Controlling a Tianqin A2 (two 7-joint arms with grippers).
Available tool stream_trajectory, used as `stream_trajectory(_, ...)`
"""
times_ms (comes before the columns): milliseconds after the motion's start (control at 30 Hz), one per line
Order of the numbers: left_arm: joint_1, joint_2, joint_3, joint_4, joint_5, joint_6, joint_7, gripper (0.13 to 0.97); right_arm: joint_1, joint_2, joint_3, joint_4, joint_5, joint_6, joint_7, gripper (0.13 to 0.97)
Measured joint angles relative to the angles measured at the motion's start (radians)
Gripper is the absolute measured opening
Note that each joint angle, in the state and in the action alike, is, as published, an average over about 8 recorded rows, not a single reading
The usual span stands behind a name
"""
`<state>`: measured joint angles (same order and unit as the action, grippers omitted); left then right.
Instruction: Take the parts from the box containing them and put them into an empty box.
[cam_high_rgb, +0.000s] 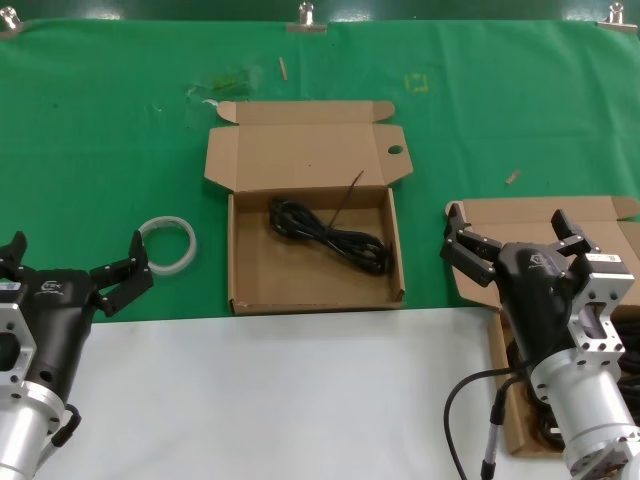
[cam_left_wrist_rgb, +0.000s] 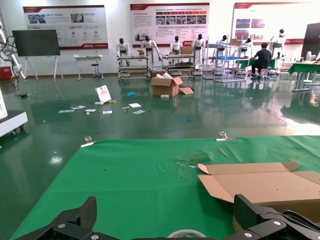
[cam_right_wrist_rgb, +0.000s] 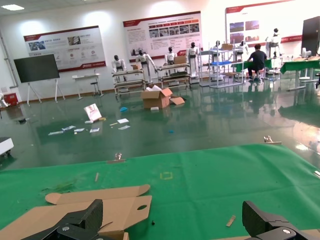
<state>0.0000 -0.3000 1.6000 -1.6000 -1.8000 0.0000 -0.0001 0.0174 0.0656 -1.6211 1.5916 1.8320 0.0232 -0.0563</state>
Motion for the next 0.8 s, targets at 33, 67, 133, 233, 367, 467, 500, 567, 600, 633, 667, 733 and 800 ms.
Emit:
stream_trajectory(33,0.000,0.000,0.000,0.000,0.000,0.000,0.000,0.965,0.000,0.000,0.000,0.000,0.000,0.000,0.000,0.966)
stream_trajectory(67,0.000,0.000,0.000,0.000,0.000,0.000,0.000,0.965,0.000,0.000,0.000,0.000,0.000,0.000,0.000,0.966)
stream_trajectory(133,0.000,0.000,0.000,0.000,0.000,0.000,0.000,0.965,0.000,0.000,0.000,0.000,0.000,0.000,0.000,0.966)
stream_trajectory(233,0.000,0.000,0.000,0.000,0.000,0.000,0.000,0.965,0.000,0.000,0.000,0.000,0.000,0.000,0.000,0.966)
stream_trajectory(367,0.000,0.000,0.000,0.000,0.000,0.000,0.000,0.965,0.000,0.000,0.000,0.000,0.000,0.000,0.000,0.966)
stream_trajectory(467,0.000,0.000,0.000,0.000,0.000,0.000,0.000,0.965,0.000,0.000,0.000,0.000,0.000,0.000,0.000,0.966)
stream_trajectory(500,0.000,0.000,0.000,0.000,0.000,0.000,0.000,0.965,0.000,0.000,0.000,0.000,0.000,0.000,0.000,0.966)
stream_trajectory(567,0.000,0.000,0.000,0.000,0.000,0.000,0.000,0.965,0.000,0.000,0.000,0.000,0.000,0.000,0.000,0.966)
stream_trajectory(600,0.000,0.000,0.000,0.000,0.000,0.000,0.000,0.965,0.000,0.000,0.000,0.000,0.000,0.000,0.000,0.966)
stream_trajectory(633,0.000,0.000,0.000,0.000,0.000,0.000,0.000,0.965,0.000,0.000,0.000,0.000,0.000,0.000,0.000,0.966)
stream_trajectory(667,0.000,0.000,0.000,0.000,0.000,0.000,0.000,0.965,0.000,0.000,0.000,0.000,0.000,0.000,0.000,0.966)
stream_trajectory(733,0.000,0.000,0.000,0.000,0.000,0.000,0.000,0.965,0.000,0.000,0.000,0.000,0.000,0.000,0.000,0.966)
stream_trajectory(800,0.000,0.000,0.000,0.000,0.000,0.000,0.000,0.965,0.000,0.000,0.000,0.000,0.000,0.000,0.000,0.966)
